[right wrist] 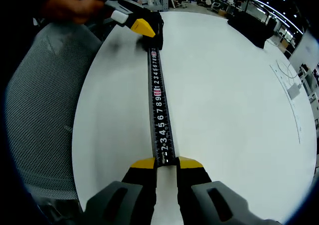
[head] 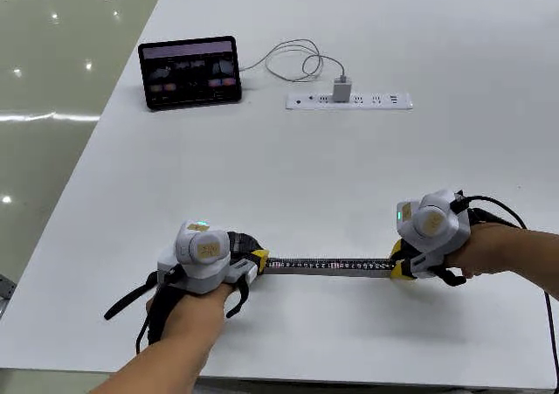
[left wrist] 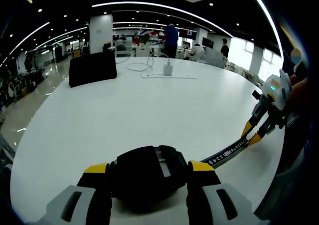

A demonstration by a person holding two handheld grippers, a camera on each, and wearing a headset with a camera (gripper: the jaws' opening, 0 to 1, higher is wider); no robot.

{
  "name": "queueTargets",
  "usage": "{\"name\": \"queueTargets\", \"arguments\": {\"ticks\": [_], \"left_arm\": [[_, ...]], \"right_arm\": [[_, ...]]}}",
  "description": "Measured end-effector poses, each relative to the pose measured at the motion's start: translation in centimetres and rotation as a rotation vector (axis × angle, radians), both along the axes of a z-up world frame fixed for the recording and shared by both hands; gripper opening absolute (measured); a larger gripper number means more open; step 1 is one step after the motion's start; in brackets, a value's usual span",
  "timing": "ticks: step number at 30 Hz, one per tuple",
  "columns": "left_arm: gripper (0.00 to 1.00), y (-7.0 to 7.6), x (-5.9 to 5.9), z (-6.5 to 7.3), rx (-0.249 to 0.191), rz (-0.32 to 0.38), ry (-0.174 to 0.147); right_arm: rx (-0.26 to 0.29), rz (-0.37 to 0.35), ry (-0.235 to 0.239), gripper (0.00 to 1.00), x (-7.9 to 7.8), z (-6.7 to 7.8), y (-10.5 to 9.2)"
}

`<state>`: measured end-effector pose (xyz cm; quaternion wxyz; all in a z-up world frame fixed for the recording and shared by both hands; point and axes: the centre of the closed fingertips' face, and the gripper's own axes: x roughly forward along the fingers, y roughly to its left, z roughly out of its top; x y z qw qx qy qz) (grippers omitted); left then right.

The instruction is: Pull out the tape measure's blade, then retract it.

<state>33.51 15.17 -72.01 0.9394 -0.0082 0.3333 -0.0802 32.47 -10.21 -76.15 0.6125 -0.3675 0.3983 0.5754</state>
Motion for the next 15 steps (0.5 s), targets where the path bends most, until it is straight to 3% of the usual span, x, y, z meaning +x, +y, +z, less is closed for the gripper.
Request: {"name": "queueTargets", "arguments": {"ticks": [15], "left_arm": [[0.56, -0.1, 0.0, -0.1, -0.005, -0.006, 0.010]], "right_arm": [[-0.004, 0.000, -0.007, 0.11, -0.2, 0.0, 1.4]]}}
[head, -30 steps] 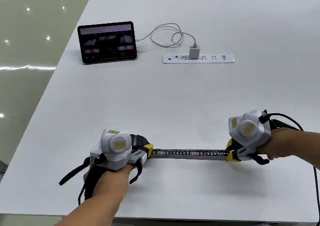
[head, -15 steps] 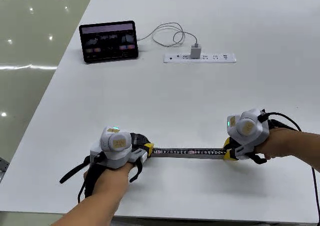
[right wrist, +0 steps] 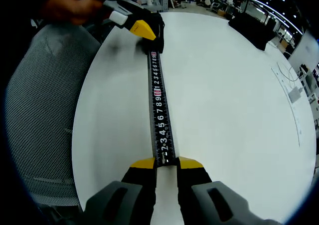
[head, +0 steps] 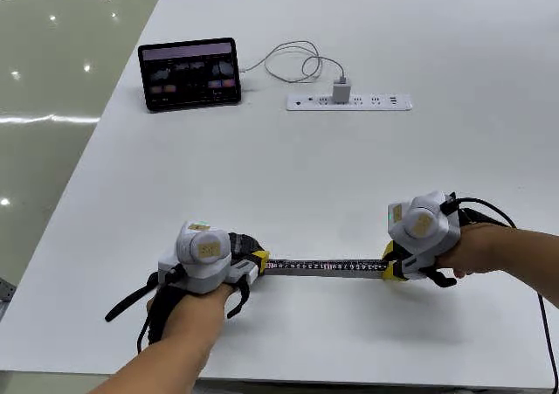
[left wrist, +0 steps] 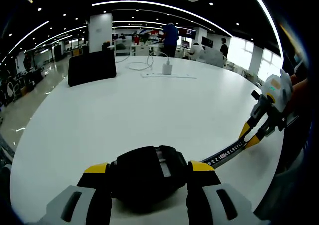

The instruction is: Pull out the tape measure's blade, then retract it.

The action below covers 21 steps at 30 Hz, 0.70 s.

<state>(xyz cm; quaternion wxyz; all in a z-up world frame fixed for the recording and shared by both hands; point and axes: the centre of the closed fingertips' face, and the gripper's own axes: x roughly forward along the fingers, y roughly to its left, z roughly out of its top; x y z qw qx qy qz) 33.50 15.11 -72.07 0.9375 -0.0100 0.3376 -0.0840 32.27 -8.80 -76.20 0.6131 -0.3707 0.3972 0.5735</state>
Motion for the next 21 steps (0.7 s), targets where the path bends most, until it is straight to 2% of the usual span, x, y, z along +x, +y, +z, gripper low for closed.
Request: {"name": "queueTargets", "arguments": {"ticks": [21], "left_arm": [[0.56, 0.0, 0.0, 0.0, -0.001, 0.002, 0.013]], "right_arm": [[0.022, -0.004, 0.009, 0.11, 0.0, 0.1, 1.7]]}}
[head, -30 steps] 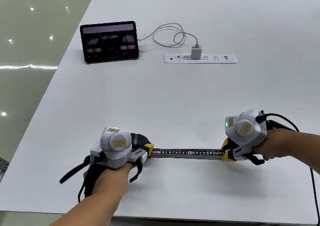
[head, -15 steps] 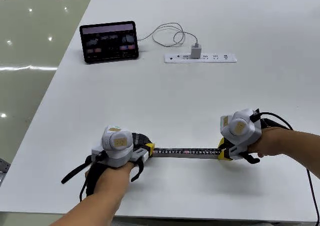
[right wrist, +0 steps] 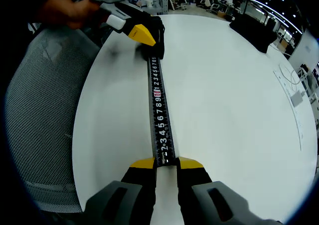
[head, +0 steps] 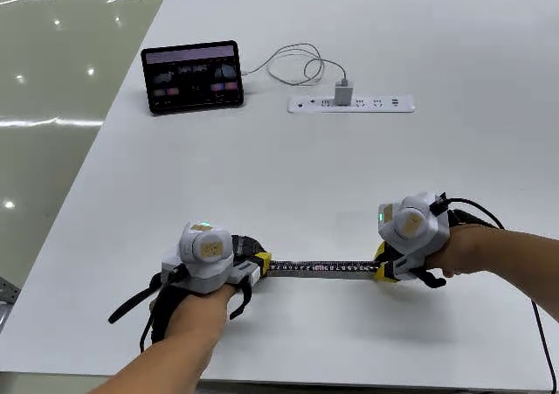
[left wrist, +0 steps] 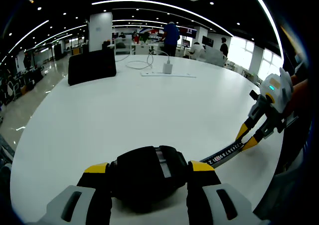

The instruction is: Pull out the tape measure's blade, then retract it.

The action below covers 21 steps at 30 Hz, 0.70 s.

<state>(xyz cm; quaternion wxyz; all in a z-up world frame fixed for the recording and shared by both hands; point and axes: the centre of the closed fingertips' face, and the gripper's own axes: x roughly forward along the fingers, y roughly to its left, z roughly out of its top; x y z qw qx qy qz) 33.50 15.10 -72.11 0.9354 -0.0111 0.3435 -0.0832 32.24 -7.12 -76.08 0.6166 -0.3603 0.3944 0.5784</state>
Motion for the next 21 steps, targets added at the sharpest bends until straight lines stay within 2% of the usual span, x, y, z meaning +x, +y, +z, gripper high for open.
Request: {"name": "queueTargets", "arguments": {"ticks": [21], "left_arm": [[0.56, 0.0, 0.0, -0.1, -0.005, 0.002, 0.007]], "right_arm": [[0.026, 0.007, -0.007, 0.11, 0.0, 0.1, 1.6]]}}
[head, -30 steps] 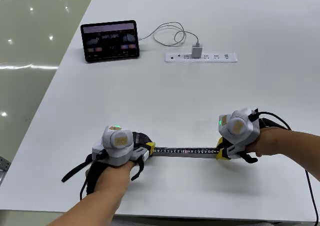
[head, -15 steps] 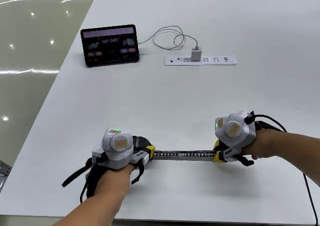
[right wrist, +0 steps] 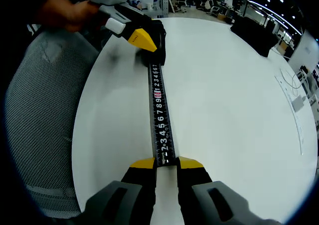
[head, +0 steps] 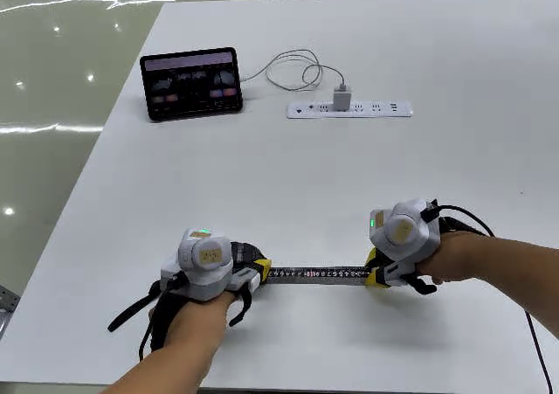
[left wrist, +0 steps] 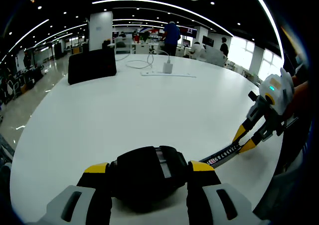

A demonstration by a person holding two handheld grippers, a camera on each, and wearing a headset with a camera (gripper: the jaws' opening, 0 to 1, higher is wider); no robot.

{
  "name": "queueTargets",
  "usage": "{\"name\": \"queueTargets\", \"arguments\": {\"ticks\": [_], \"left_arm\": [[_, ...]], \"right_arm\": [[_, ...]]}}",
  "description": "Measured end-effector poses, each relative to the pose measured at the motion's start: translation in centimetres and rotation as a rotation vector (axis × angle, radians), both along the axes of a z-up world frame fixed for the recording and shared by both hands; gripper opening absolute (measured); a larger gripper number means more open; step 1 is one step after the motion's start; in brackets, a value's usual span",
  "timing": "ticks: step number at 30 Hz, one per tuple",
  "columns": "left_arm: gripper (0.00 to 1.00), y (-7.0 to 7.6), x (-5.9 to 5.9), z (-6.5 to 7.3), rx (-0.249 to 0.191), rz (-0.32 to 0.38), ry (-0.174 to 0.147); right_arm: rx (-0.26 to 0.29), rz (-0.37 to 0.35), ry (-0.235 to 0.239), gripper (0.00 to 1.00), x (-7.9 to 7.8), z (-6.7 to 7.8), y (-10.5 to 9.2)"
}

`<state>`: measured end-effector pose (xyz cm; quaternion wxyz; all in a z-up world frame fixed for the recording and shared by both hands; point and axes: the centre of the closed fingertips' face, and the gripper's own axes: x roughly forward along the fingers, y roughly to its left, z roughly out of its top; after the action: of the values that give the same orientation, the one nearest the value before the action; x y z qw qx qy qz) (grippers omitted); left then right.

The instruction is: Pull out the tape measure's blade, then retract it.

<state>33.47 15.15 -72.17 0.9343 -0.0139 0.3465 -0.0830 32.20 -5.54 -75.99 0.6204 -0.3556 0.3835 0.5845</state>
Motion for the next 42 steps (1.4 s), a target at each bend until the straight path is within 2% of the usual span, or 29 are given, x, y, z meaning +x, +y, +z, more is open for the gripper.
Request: {"name": "queueTargets", "arguments": {"ticks": [14, 39, 42], "left_arm": [[0.56, -0.1, -0.1, 0.1, -0.003, 0.002, 0.002], [0.56, -0.1, 0.0, 0.0, -0.006, 0.004, 0.002], [0.56, -0.1, 0.0, 0.0, -0.007, 0.006, 0.003]], "right_arm": [[0.024, 0.010, -0.004, 0.11, -0.1, 0.0, 0.9], [0.026, 0.015, -0.005, 0.11, -0.2, -0.1, 2.5], [0.023, -0.001, -0.002, 0.11, -0.1, -0.1, 2.8]]}}
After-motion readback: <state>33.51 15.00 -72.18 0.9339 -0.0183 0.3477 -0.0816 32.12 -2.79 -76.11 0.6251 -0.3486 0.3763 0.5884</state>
